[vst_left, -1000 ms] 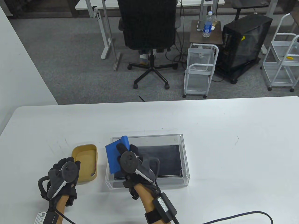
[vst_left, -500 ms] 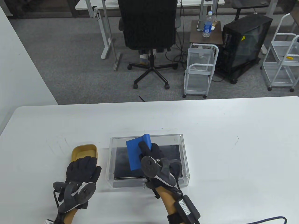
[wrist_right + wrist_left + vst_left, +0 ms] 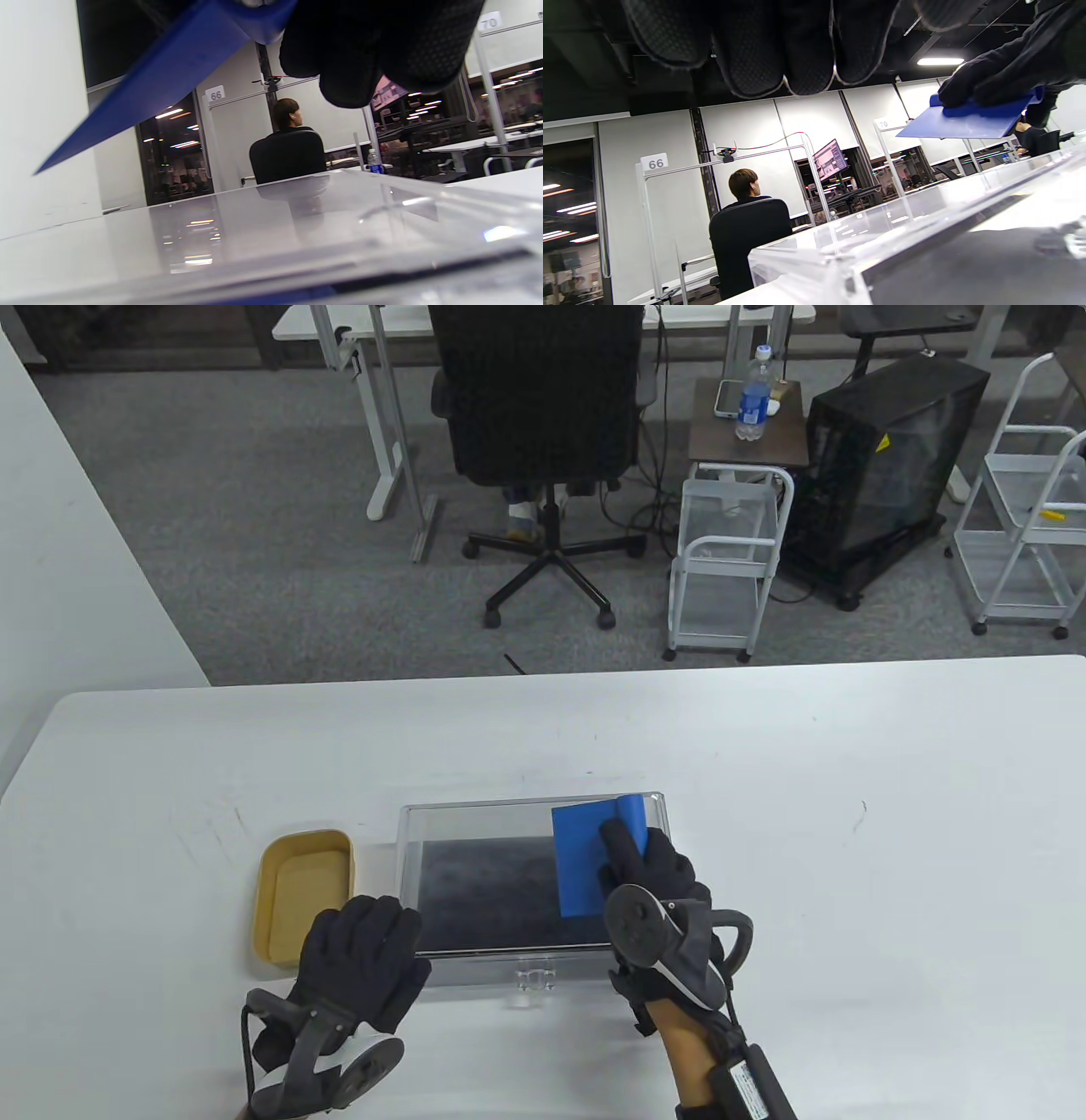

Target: Scrape buttons from drawer organizer into bento box

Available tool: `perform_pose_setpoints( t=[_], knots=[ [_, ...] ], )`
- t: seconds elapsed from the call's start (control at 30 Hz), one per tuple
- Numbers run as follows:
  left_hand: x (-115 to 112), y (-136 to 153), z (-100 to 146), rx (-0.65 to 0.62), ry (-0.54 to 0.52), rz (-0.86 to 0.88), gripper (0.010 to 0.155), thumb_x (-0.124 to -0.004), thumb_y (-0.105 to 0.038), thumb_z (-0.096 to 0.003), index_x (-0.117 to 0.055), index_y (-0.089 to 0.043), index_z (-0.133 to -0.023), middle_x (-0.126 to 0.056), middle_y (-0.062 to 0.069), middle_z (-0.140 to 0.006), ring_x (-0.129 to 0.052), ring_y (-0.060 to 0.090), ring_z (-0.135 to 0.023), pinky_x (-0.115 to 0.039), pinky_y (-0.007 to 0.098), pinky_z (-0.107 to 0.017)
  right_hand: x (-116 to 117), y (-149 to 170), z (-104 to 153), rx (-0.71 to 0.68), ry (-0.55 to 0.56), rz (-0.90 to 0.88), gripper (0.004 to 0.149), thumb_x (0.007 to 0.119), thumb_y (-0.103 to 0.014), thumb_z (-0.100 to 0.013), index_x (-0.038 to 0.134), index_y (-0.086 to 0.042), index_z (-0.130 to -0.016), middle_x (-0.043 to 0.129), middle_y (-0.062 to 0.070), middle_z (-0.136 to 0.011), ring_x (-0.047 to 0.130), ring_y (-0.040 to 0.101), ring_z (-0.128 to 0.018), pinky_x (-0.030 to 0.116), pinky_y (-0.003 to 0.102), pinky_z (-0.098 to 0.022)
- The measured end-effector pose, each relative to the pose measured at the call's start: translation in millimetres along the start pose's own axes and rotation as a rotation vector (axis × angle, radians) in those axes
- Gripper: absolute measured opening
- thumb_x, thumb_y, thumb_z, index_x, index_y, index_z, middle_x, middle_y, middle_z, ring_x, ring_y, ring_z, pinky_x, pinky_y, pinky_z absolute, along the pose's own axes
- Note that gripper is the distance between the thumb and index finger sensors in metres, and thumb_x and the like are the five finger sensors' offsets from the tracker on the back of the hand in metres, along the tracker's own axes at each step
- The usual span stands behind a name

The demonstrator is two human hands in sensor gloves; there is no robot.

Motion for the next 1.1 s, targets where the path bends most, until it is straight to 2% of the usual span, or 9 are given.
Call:
perform_pose_setpoints(
  t=[0.3,0.73,0.93,1.1],
  knots=[
    [-3.8,-13.5,0.8,-0.050,0.044,0.076,0.058,-0.056,-0.054,-0.0574,-0.070,-0.023,-0.104,-0.077,0.009,-0.105,-0.086,0.038,-0.093,-0.070,0.061,-0.067,-6.5,44.9,2.3,0.135,0.035,-0.015,0.050,0.063,-0.039,-0.056,0.047,-0.035,-0.103,0.066,0.019,-0.105,0.083,0.043,-0.086,0.080,0.056,-0.054],
    [-4.2,-17.6,-0.3,-0.075,0.050,0.095,0.058,-0.056,-0.054,-0.0574,-0.070,-0.023,-0.104,-0.078,0.009,-0.104,-0.087,0.037,-0.092,-0.071,0.061,-0.067,-4.4,128.6,10.2,0.451,0.034,-0.124,0.051,0.065,-0.038,-0.056,0.046,-0.034,-0.104,0.065,0.020,-0.105,0.082,0.044,-0.087,0.079,0.057,-0.055],
    [-3.6,-18.7,0.6,-0.082,0.039,0.097,0.058,-0.056,-0.054,-0.0574,-0.070,-0.023,-0.104,-0.078,0.008,-0.104,-0.087,0.037,-0.092,-0.071,0.060,-0.067,14.6,157.3,14.8,0.552,-0.109,-0.111,0.056,0.067,-0.037,-0.056,0.041,-0.031,-0.105,0.060,0.023,-0.106,0.074,0.050,-0.090,0.074,0.061,-0.058],
    [-4.3,-18.3,1.3,-0.083,0.039,0.104,0.058,-0.056,-0.054,-0.0574,-0.070,-0.023,-0.104,-0.078,0.008,-0.104,-0.087,0.036,-0.092,-0.071,0.060,-0.067,45.9,164.9,17.5,0.587,-0.334,-0.076,0.060,0.068,-0.036,-0.056,0.036,-0.030,-0.106,0.055,0.024,-0.109,0.062,0.055,-0.094,0.067,0.066,-0.061]
  ],
)
Point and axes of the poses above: the tracker on the back of each hand, its own y axis roughly to the little-finger side, its own z axis roughly from the fingertips to the wrist, x = y × z, the point moved 2 cm from there along -z, roughly from the wrist to the fingertips
